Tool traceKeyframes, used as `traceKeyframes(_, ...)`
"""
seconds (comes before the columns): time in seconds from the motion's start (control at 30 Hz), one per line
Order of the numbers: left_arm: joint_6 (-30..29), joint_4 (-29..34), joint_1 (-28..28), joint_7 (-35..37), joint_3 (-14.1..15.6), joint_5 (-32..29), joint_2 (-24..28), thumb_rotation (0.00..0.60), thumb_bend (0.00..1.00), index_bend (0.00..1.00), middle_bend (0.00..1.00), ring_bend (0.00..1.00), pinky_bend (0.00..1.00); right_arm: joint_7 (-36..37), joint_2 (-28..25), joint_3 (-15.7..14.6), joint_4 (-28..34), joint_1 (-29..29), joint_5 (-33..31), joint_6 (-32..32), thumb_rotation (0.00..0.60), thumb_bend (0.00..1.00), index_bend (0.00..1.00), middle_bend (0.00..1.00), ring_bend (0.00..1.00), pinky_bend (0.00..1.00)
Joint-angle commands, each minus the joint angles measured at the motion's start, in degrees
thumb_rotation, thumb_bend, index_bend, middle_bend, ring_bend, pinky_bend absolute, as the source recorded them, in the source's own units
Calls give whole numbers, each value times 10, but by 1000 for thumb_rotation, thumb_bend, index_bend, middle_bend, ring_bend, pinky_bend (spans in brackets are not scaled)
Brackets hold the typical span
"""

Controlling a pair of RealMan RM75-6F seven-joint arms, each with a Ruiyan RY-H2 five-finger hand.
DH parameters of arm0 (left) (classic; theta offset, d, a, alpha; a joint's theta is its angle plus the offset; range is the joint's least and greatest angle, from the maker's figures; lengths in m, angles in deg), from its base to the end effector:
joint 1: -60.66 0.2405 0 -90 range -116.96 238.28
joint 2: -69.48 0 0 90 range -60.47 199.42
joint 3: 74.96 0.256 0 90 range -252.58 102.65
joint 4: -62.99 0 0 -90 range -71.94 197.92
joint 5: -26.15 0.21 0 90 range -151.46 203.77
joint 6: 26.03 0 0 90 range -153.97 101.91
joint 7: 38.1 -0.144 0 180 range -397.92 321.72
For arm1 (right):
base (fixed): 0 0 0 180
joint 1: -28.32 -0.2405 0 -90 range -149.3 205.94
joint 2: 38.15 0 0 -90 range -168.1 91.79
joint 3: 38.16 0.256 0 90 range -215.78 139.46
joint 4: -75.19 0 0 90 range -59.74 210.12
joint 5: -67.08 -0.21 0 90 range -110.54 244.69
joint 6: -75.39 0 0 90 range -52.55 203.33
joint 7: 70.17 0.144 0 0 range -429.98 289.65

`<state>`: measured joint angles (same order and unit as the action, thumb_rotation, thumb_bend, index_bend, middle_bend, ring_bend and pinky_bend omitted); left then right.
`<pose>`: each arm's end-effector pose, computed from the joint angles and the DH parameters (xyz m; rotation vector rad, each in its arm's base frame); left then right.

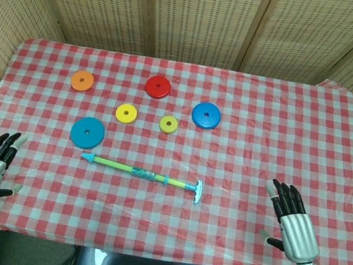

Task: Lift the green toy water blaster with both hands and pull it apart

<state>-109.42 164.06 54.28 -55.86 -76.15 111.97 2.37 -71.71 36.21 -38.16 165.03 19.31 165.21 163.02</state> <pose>-0.2731 0.1787 0.1232 -1.4923 -0.8458 -0.8151 -0.2599 -0.1854 0.0962 1.5744 -0.8473 1.1584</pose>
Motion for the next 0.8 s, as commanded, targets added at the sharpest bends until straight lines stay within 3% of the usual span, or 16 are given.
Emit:
traceKeyframes(0.03,-1,0,0,0,0,0,0,600,49,0,0,0,0,-1,0,0,0,0,0,0,600,137,0,0,0,0)
traceKeyframes(0.8,-7,5,3,0,1,3,3,600,48,0,0,0,0,9,3,-2,-4,-2,-5,-9,600,136,0,0,0,0)
